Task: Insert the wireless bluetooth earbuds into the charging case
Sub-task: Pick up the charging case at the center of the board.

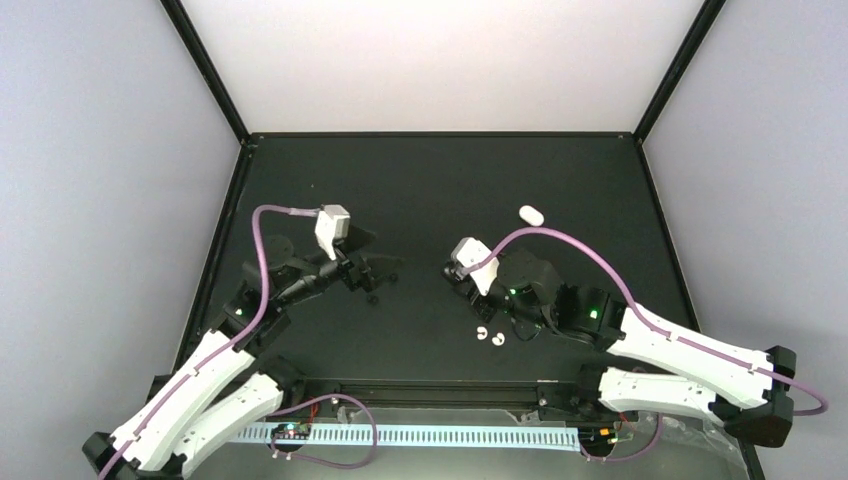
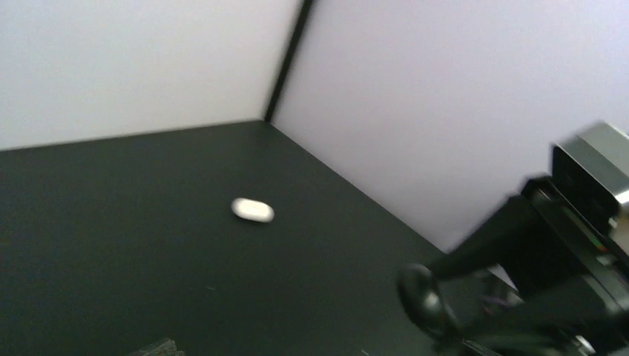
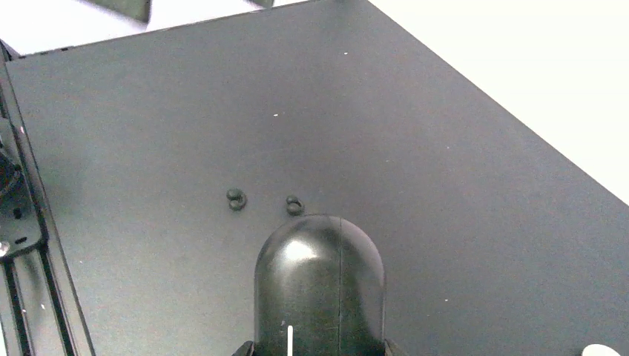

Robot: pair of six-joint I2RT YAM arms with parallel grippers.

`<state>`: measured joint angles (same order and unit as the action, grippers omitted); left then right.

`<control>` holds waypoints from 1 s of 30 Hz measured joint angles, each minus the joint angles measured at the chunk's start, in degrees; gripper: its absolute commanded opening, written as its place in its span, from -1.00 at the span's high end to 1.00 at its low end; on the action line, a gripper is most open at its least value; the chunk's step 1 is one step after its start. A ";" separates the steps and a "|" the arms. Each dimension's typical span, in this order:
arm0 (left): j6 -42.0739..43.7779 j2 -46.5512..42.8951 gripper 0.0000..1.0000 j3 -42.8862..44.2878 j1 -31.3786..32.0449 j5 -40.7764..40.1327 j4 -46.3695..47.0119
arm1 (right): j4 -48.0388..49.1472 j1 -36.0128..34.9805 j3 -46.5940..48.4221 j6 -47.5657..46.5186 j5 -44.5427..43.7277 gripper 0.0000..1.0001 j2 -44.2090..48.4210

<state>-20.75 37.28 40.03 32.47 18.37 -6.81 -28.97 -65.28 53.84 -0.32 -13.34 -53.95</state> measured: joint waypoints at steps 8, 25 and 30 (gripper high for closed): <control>0.52 4.55 -0.97 0.59 8.50 10.05 0.11 | -1.03 -2.97 -0.31 -3.69 -3.78 0.44 2.43; -2.47 13.64 -0.97 5.92 11.91 5.95 -0.44 | -0.13 -11.93 -3.17 -14.03 -23.47 0.45 3.32; -2.60 15.30 -0.96 6.47 12.52 5.18 -0.48 | 0.35 -13.20 -3.17 -17.94 -27.96 0.44 3.21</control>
<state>-23.35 52.58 46.50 44.99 23.55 -7.29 -28.62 -78.48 50.68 -18.26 -41.30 -50.74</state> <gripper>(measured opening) 0.986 0.352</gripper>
